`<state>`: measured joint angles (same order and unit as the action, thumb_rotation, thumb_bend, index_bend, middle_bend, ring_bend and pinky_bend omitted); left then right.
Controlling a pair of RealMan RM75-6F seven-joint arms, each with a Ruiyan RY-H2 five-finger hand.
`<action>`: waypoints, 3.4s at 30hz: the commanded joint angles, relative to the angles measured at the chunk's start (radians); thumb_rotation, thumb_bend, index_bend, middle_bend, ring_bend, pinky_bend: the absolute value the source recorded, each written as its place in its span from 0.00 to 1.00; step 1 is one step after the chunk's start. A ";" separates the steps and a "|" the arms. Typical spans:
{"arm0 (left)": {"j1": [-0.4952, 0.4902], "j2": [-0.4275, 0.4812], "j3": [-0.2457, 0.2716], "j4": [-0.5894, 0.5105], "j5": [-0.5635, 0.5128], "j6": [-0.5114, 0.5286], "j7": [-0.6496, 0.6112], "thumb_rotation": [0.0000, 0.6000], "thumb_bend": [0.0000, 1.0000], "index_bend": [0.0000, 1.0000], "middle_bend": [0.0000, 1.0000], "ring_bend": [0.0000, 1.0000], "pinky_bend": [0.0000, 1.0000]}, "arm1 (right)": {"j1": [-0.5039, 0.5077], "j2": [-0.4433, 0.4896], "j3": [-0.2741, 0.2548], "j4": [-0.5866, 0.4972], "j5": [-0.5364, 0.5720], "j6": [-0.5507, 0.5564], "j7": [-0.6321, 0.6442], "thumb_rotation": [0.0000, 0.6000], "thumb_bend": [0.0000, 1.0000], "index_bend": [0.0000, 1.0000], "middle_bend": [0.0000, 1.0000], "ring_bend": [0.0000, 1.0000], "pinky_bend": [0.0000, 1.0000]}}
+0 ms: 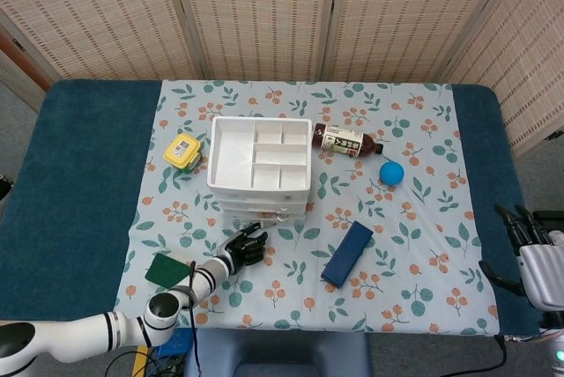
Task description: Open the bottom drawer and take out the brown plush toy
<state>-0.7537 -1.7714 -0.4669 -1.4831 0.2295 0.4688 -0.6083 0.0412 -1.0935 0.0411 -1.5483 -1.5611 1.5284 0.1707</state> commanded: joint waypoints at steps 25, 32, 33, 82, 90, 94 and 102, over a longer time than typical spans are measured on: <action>0.159 0.201 0.179 -0.381 0.430 0.301 0.248 1.00 0.53 0.03 0.96 1.00 1.00 | 0.008 -0.013 0.001 0.018 -0.006 -0.003 0.019 1.00 0.26 0.01 0.13 0.07 0.15; 0.163 0.209 0.206 -0.390 0.523 0.376 0.329 1.00 0.53 0.06 0.95 1.00 1.00 | 0.011 -0.015 0.000 0.025 -0.009 -0.005 0.025 1.00 0.26 0.01 0.13 0.07 0.15; 0.158 0.206 0.206 -0.383 0.523 0.374 0.335 1.00 0.53 0.07 0.95 1.00 1.00 | 0.011 -0.015 0.000 0.025 -0.010 -0.004 0.026 1.00 0.26 0.01 0.13 0.07 0.15; 0.025 0.105 0.266 -0.206 0.450 0.499 0.753 1.00 0.53 0.23 0.94 1.00 1.00 | 0.003 -0.017 -0.006 0.046 -0.003 -0.006 0.075 1.00 0.26 0.01 0.13 0.07 0.15; 0.044 0.141 0.291 -0.259 0.489 0.503 0.766 1.00 0.53 0.24 0.94 1.00 1.00 | 0.003 -0.018 -0.007 0.045 -0.005 -0.004 0.074 1.00 0.26 0.01 0.13 0.07 0.15; 0.054 0.159 0.307 -0.288 0.508 0.503 0.770 1.00 0.53 0.24 0.94 1.00 1.00 | 0.002 -0.017 -0.007 0.043 -0.006 -0.002 0.073 1.00 0.26 0.01 0.13 0.07 0.15; 0.067 0.175 0.337 -0.325 0.538 0.500 0.780 1.00 0.53 0.25 0.94 1.00 1.00 | 0.004 -0.017 -0.007 0.042 -0.008 -0.002 0.071 1.00 0.26 0.01 0.13 0.07 0.15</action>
<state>-0.6878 -1.5975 -0.1302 -1.8073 0.7665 0.9681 0.1720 0.0452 -1.1103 0.0342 -1.5066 -1.5696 1.5264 0.2417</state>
